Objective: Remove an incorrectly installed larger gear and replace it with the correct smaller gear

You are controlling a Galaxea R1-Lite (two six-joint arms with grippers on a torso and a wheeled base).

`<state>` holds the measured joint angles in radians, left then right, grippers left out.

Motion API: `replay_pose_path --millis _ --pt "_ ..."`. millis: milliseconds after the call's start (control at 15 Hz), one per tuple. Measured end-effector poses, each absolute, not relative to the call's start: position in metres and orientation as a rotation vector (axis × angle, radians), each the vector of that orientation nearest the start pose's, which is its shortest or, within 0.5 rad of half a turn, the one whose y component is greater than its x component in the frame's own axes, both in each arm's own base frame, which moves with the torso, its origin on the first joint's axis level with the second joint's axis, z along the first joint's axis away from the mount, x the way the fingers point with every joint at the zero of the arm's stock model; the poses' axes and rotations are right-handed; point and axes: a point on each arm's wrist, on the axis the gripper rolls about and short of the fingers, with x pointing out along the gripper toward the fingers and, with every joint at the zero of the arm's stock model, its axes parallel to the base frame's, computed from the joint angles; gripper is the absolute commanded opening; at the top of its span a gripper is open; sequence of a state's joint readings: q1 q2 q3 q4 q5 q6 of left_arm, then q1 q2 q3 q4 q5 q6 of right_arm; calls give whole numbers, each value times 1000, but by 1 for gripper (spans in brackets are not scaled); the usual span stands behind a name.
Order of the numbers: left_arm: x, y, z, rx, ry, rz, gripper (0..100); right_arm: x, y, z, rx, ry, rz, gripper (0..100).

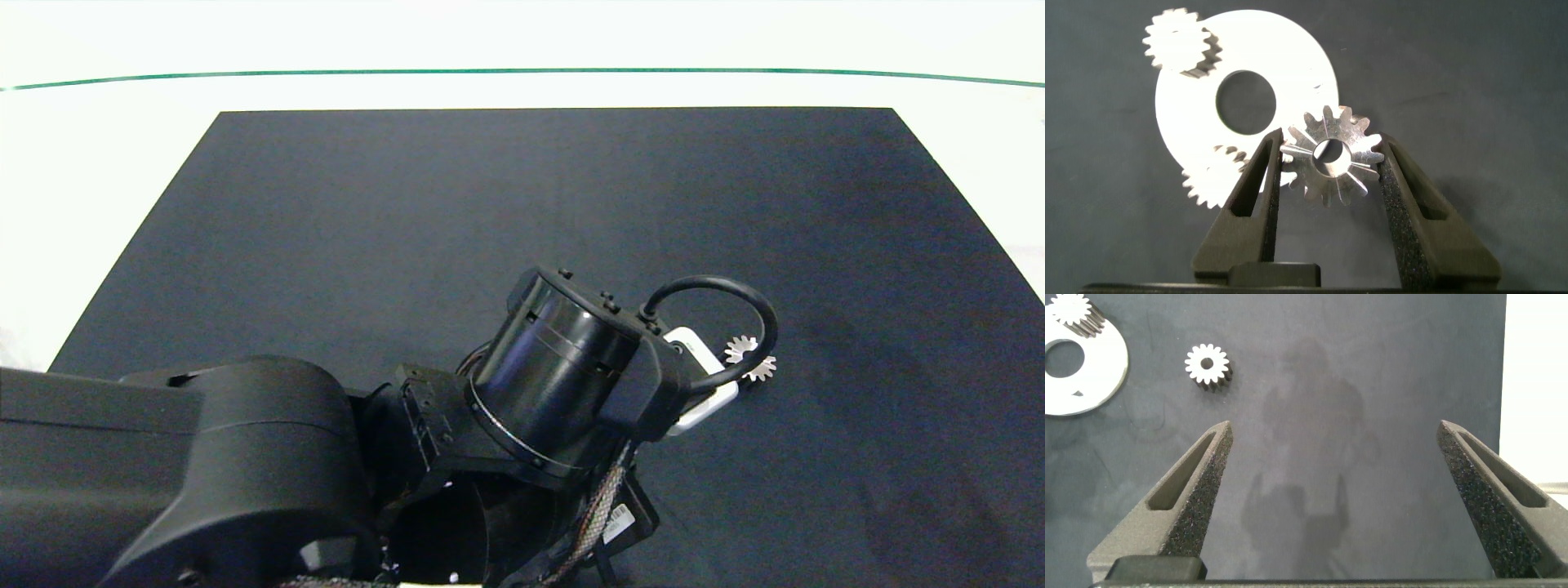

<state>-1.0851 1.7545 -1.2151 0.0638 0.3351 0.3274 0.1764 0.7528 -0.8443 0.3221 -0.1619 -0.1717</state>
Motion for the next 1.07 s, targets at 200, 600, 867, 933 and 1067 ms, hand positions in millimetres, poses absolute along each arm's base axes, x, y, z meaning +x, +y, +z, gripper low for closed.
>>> replay_pose_path --millis 200,600,867,933,1067 --pt "162 -297 209 713 345 -814 22 46 5 269 -211 232 35 100" --pt "168 -317 201 731 344 -827 22 45 4 268 -210 231 36 100" --pt "178 -323 197 750 342 -816 22 44 4 265 -211 238 39 100" --pt "181 -323 197 752 340 -812 22 44 4 264 -211 239 39 100" --pt "186 -325 197 750 338 -802 22 43 4 263 -211 238 39 100"
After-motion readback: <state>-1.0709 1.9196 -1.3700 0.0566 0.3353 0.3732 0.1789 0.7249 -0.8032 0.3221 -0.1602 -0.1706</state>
